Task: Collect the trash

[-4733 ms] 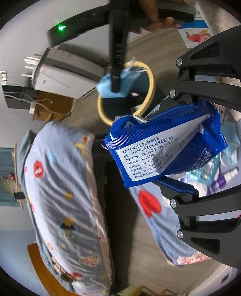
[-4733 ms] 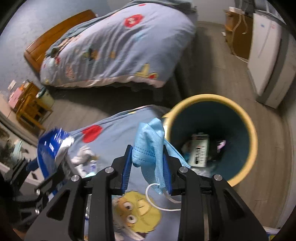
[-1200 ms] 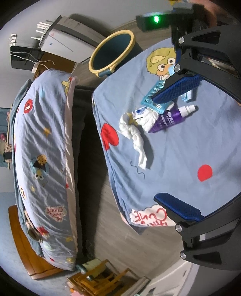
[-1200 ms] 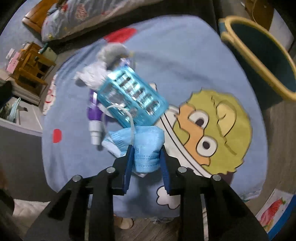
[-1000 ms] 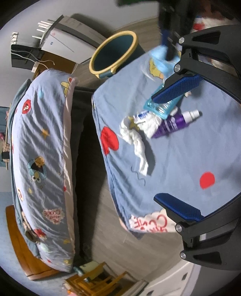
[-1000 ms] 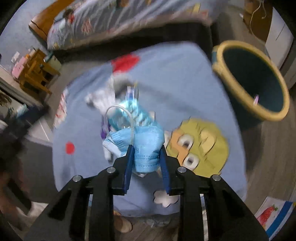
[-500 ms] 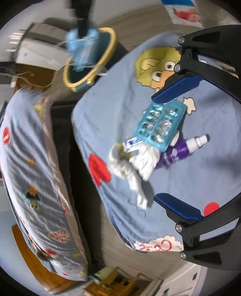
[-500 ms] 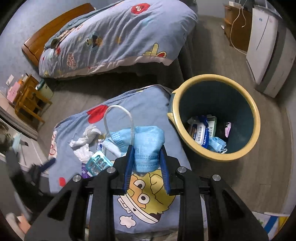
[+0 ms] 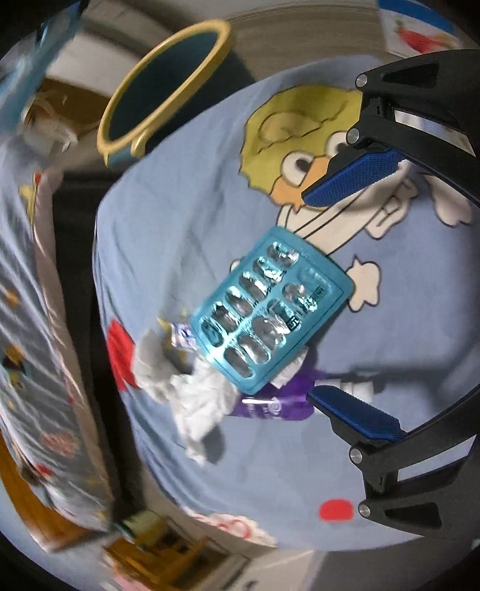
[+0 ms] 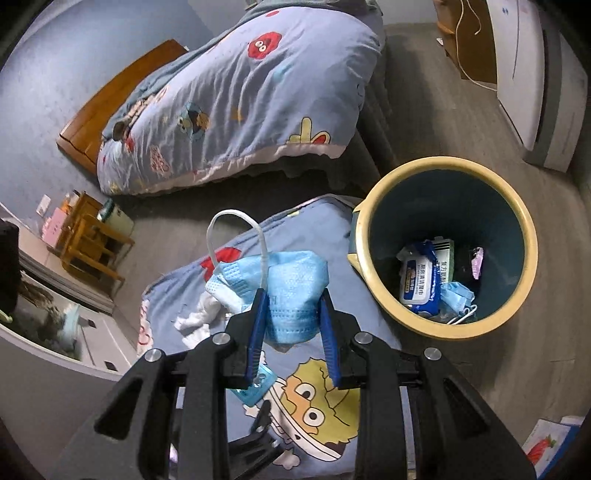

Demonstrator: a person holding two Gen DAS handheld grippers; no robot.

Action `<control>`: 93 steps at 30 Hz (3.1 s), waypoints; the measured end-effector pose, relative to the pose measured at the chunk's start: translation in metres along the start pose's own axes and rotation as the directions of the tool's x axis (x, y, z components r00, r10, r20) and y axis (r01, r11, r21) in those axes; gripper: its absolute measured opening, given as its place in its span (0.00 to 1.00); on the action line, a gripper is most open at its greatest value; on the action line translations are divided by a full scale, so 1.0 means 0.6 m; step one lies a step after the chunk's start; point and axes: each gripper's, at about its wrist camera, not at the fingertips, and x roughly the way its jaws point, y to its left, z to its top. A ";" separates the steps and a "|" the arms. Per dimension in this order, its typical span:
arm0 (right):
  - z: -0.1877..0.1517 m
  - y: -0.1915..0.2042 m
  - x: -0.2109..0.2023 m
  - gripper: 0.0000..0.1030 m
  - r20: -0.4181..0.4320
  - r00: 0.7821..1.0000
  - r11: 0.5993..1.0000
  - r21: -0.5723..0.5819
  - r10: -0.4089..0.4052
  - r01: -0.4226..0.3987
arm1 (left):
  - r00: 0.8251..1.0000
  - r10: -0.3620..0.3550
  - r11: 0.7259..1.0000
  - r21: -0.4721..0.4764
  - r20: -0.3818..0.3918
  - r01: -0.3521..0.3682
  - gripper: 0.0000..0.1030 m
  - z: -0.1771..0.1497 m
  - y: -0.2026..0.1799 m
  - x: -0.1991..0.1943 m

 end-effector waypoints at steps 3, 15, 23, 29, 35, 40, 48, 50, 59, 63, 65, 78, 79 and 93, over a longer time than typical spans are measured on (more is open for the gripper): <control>0.004 -0.003 -0.007 0.27 0.009 1.000 1.000 0.003 0.020 -0.020 | 1.000 0.007 0.994 -0.110 -0.006 -0.008 0.93 0.009 0.009 0.018; 0.008 -0.019 -0.017 0.27 0.013 0.999 0.999 0.008 0.046 -0.046 | 0.991 0.124 0.983 -0.129 -0.049 -0.129 0.93 0.052 -0.020 0.063; 0.009 -0.024 -0.021 0.27 0.020 0.999 0.999 0.015 0.036 -0.037 | 0.997 0.064 0.988 -0.137 -0.048 -0.070 0.67 0.049 0.012 0.040; 0.011 -0.026 -0.022 0.27 0.023 0.999 0.999 0.013 0.037 -0.037 | 0.999 0.038 0.992 -0.120 0.009 -0.037 0.66 0.045 0.028 -0.010; 0.013 -0.034 -0.032 0.27 0.037 0.999 0.998 0.042 0.039 -0.041 | 0.994 0.015 0.998 -0.062 0.104 -0.008 0.66 0.044 0.040 -0.076; 0.016 -0.047 -0.039 0.27 0.046 0.998 0.996 0.074 0.041 -0.044 | 0.979 -0.047 0.998 0.041 0.200 0.040 0.66 0.062 0.029 -0.124; 0.039 -0.092 -0.078 0.27 0.122 0.991 0.995 0.081 -0.061 0.052 | 0.947 -0.190 0.969 0.205 0.258 0.139 0.66 0.116 -0.019 -0.169; 0.047 -0.119 -0.086 0.27 0.136 0.985 0.991 0.095 -0.109 0.096 | 0.931 -0.263 0.949 0.242 0.254 0.202 0.66 0.134 -0.036 -0.177; 0.048 -0.275 -0.069 0.27 0.094 0.962 0.937 0.268 -0.258 0.225 | 0.910 -0.364 0.883 0.384 0.199 0.269 0.66 0.189 -0.149 -0.164; 0.045 -0.305 -0.051 0.27 0.062 0.961 0.927 0.289 -0.268 0.240 | 0.915 -0.380 0.856 0.428 0.138 0.291 0.66 0.202 -0.204 -0.132; 0.044 -0.311 -0.046 0.27 0.053 0.959 0.924 0.288 -0.279 0.253 | 0.917 -0.385 0.848 0.433 0.105 0.306 0.66 0.204 -0.230 -0.110; 0.061 -0.314 -0.040 0.60 0.095 0.970 0.938 0.291 -0.225 0.189 | 0.909 -0.395 0.816 0.507 0.136 0.278 0.88 0.229 -0.322 -0.071; 0.062 -0.313 -0.039 0.60 0.093 0.969 0.938 0.289 -0.227 0.192 | 0.908 -0.397 0.817 0.503 0.135 0.283 0.88 0.231 -0.321 -0.071; 0.077 -0.256 -0.028 0.87 0.091 0.963 0.952 0.196 -0.255 0.234 | 0.923 -0.349 0.879 0.399 0.164 0.262 0.91 0.233 -0.182 -0.116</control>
